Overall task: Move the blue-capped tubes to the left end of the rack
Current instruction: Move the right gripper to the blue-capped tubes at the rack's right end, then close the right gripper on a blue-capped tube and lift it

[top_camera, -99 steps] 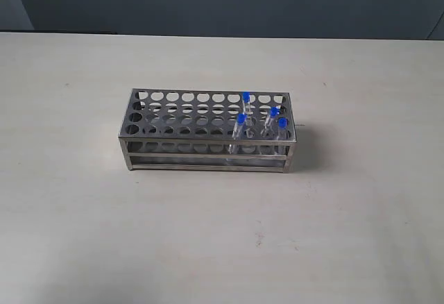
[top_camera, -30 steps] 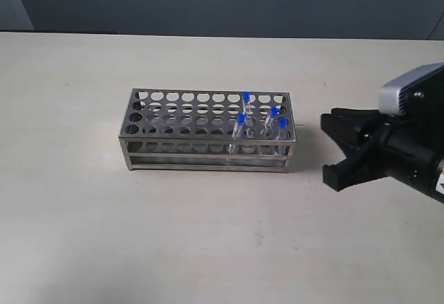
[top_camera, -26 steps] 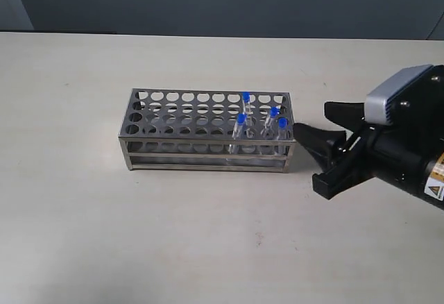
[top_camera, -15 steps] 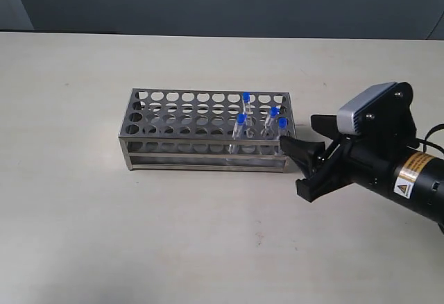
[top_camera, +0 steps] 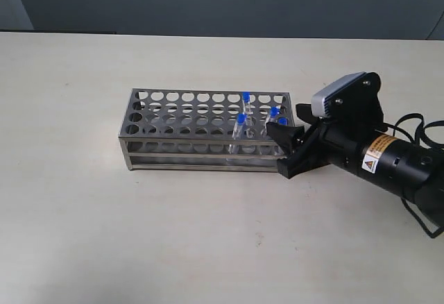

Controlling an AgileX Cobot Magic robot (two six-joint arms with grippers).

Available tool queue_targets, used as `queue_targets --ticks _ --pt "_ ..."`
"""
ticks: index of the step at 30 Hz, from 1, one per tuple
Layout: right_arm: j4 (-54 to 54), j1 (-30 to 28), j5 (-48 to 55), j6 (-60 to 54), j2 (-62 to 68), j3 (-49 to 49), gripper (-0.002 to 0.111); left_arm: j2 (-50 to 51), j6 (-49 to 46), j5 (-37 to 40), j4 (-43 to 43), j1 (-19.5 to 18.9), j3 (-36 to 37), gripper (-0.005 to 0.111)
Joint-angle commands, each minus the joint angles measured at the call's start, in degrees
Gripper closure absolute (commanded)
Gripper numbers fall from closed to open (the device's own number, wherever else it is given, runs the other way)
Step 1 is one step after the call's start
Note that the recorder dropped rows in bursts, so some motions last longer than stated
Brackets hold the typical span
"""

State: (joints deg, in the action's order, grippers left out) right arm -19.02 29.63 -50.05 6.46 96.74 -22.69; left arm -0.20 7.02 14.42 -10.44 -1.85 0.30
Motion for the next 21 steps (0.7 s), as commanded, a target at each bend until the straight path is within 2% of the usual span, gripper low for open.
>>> queue_targets --ticks 1,21 --pt "0.0 0.1 -0.6 -0.4 1.6 -0.5 0.050 0.2 0.0 -0.7 0.3 0.2 -0.3 0.106" --pt "0.3 0.1 0.3 -0.4 1.9 -0.5 0.050 0.2 0.0 -0.7 0.3 0.2 -0.3 0.106"
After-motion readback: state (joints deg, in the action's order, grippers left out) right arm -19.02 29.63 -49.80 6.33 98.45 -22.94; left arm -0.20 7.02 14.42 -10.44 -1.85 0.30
